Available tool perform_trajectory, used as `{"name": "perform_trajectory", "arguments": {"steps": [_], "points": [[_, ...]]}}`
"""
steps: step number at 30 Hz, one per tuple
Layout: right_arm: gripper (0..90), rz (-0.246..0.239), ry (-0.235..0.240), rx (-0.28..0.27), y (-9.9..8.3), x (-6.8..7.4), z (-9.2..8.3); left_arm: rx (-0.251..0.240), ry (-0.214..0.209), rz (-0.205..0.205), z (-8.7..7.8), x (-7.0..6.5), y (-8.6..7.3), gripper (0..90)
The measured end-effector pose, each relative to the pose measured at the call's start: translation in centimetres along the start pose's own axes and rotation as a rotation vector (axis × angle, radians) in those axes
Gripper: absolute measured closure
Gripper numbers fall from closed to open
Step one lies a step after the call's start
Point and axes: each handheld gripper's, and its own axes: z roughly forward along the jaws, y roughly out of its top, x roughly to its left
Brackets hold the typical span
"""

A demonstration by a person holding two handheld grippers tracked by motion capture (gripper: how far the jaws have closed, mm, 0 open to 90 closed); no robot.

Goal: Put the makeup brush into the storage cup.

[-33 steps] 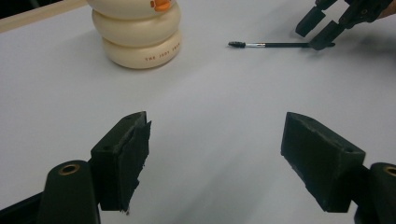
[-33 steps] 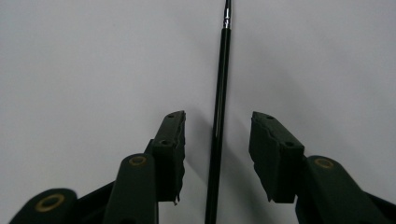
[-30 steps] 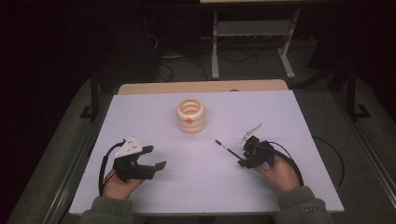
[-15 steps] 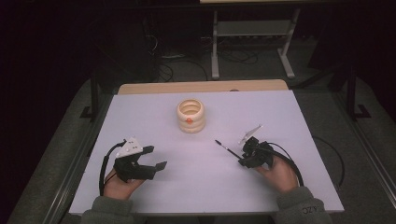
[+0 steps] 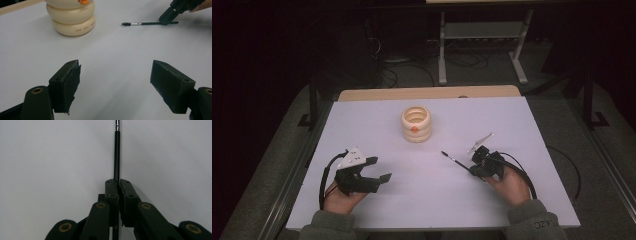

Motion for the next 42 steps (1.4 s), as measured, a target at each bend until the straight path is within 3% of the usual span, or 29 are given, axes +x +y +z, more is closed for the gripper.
{"name": "perform_trajectory", "arguments": {"steps": [17,24,30,42], "points": [[85.0,0.002,0.005,-0.008,-0.09,-0.17,0.03,0.004,-0.007,0.002,0.2,-0.2,0.01,23.5],[85.0,0.045,0.059,-0.047,-0.64,-0.87,-0.04,-0.001,-0.007,-0.001,0.15,-0.18,0.03,23.5],[85.1,0.03,0.042,-0.048,-0.63,-0.76,-0.07,0.001,-0.008,-0.001,0.15,-0.13,0.02,23.5],[85.1,0.042,0.054,-0.065,-0.7,-0.86,-0.26,0.0,-0.008,-0.002,0.13,-0.15,0.04,23.5]]}}
